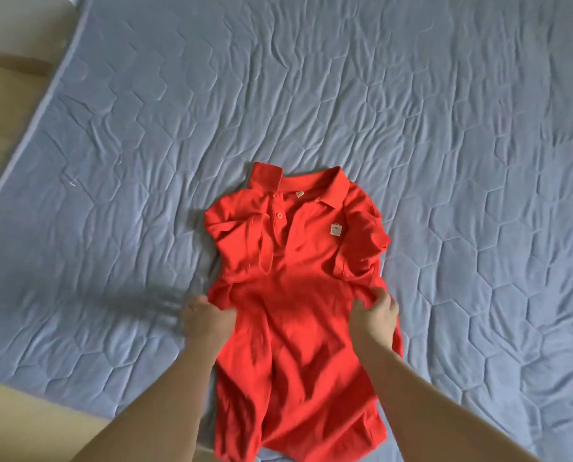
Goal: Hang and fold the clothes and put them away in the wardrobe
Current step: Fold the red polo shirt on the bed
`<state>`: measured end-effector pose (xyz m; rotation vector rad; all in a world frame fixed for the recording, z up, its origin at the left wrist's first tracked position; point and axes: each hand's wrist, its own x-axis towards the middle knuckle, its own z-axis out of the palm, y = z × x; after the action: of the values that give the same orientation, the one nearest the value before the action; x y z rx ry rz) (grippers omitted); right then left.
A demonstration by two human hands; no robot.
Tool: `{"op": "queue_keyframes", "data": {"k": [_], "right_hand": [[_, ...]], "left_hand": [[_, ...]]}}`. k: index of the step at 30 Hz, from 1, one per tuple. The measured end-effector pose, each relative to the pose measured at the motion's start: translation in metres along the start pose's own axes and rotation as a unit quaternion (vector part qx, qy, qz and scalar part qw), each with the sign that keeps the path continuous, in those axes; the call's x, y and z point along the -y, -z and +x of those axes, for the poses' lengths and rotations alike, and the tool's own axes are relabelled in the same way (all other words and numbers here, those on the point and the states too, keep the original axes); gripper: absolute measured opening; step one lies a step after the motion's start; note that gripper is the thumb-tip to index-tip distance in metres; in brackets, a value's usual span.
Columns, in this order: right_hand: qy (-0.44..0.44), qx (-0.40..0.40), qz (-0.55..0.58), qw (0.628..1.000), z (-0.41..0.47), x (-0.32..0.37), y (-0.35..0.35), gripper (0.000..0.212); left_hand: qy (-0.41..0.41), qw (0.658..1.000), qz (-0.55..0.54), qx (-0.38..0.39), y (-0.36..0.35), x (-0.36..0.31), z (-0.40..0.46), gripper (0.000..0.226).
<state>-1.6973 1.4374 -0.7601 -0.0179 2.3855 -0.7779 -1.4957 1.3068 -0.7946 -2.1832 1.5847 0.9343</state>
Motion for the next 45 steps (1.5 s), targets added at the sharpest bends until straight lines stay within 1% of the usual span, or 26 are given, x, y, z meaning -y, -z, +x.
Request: {"op": "queue_keyframes", "data": {"k": [2, 3, 5, 6, 8, 10, 11, 12, 15, 17, 20, 22, 24, 26, 28, 29, 31, 32, 33, 34, 35, 37, 38, 41, 43, 45], "right_hand": [[-0.074, -0.03, -0.053, 0.995, -0.009, -0.045, 0.011, 0.073], [-0.126, -0.011, -0.072, 0.989, -0.014, -0.067, 0.015, 0.078], [-0.203, 0.066, -0.068, 0.975, -0.026, -0.101, 0.021, 0.092], [-0.217, 0.105, -0.046, 0.969, -0.029, -0.112, 0.022, 0.088], [-0.238, 0.169, 0.033, 0.956, -0.036, -0.127, 0.025, 0.056], [-0.229, 0.217, 0.092, 0.945, -0.046, -0.133, 0.031, 0.026], [-0.219, 0.238, 0.106, 0.94, -0.051, -0.134, 0.034, 0.02], [-0.207, 0.249, 0.105, 0.94, -0.056, -0.135, 0.037, 0.017], [-0.183, 0.236, 0.096, 0.949, -0.069, -0.137, 0.044, 0.023], [-0.183, 0.231, 0.106, 0.95, -0.078, -0.139, 0.056, 0.031], [-0.202, 0.294, 0.151, 0.922, -0.089, -0.141, 0.081, 0.033], [-0.205, 0.341, 0.131, 0.908, -0.099, -0.143, 0.101, 0.03], [-0.221, 0.344, 0.076, 0.91, -0.104, -0.146, 0.119, 0.026], [-0.238, 0.295, 0.051, 0.924, -0.106, -0.146, 0.135, 0.026], [-0.251, 0.228, 0.072, 0.938, -0.106, -0.144, 0.148, 0.027], [-0.257, 0.199, 0.087, 0.942, -0.108, -0.14, 0.153, 0.03], [-0.285, 0.152, 0.111, 0.94, -0.11, -0.133, 0.158, 0.035], [-0.306, 0.149, 0.119, 0.933, -0.112, -0.131, 0.159, 0.034], [-0.322, 0.163, 0.122, 0.924, -0.115, -0.128, 0.159, 0.03], [-0.334, 0.184, 0.125, 0.916, -0.117, -0.128, 0.158, 0.022], [-0.344, 0.196, 0.13, 0.909, -0.118, -0.129, 0.157, 0.015], [-0.347, 0.185, 0.147, 0.908, -0.121, -0.129, 0.158, 0.012], [-0.341, 0.162, 0.149, 0.914, -0.12, -0.129, 0.159, 0.004], [-0.333, 0.083, 0.175, 0.923, -0.118, -0.128, 0.164, 0.026], [-0.345, 0.031, 0.196, 0.918, -0.12, -0.13, 0.167, 0.031], [-0.355, -0.001, 0.218, 0.909, -0.126, -0.126, 0.169, 0.028]], "left_hand": [[0.061, 0.982, -0.116, 0.135, -0.012, 0.02, -0.018, 0.051], [0.079, 0.961, -0.168, 0.207, -0.019, 0.03, -0.029, 0.042], [0.076, 0.94, -0.188, 0.276, -0.034, 0.05, -0.048, 0.046], [0.078, 0.934, -0.192, 0.29, -0.041, 0.058, -0.053, 0.049], [0.111, 0.914, -0.235, 0.311, -0.048, 0.072, -0.064, 0.041], [0.178, 0.863, -0.33, 0.337, -0.046, 0.08, -0.073, 0.023], [0.205, 0.838, -0.373, 0.34, -0.044, 0.083, -0.077, 0.02], [0.219, 0.819, -0.411, 0.336, -0.042, 0.087, -0.081, 0.02], [0.206, 0.806, -0.454, 0.319, -0.025, 0.095, -0.092, 0.027], [0.193, 0.786, -0.473, 0.348, -0.012, 0.099, -0.107, 0.033], [0.17, 0.773, -0.451, 0.412, -0.004, 0.107, -0.129, 0.037], [0.159, 0.777, -0.449, 0.411, -0.001, 0.111, -0.147, 0.036], [0.171, 0.783, -0.473, 0.367, 0.003, 0.117, -0.162, 0.028], [0.206, 0.788, -0.476, 0.333, 0.005, 0.123, -0.174, 0.023], [0.251, 0.794, -0.458, 0.311, 0.004, 0.128, -0.184, 0.021], [0.265, 0.806, -0.443, 0.291, 0.0, 0.131, -0.187, 0.02], [0.266, 0.848, -0.394, 0.234, -0.008, 0.136, -0.189, 0.026], [0.239, 0.883, -0.355, 0.191, -0.011, 0.138, -0.189, 0.03], [0.199, 0.919, -0.311, 0.139, -0.013, 0.137, -0.19, 0.034], [0.157, 0.943, -0.28, 0.095, -0.012, 0.136, -0.19, 0.038], [0.124, 0.951, -0.277, 0.058, -0.01, 0.134, -0.191, 0.04], [0.091, 0.949, -0.302, 0.016, 0.0, 0.128, -0.192, 0.043], [0.086, 0.95, -0.3, -0.001, 0.006, 0.127, -0.19, 0.044], [0.117, 0.956, -0.265, -0.041, 0.025, 0.13, -0.181, 0.045], [0.168, 0.946, -0.279, -0.003, 0.034, 0.132, -0.181, 0.043], [0.202, 0.928, -0.3, 0.089, 0.04, 0.131, -0.19, 0.048]]}}
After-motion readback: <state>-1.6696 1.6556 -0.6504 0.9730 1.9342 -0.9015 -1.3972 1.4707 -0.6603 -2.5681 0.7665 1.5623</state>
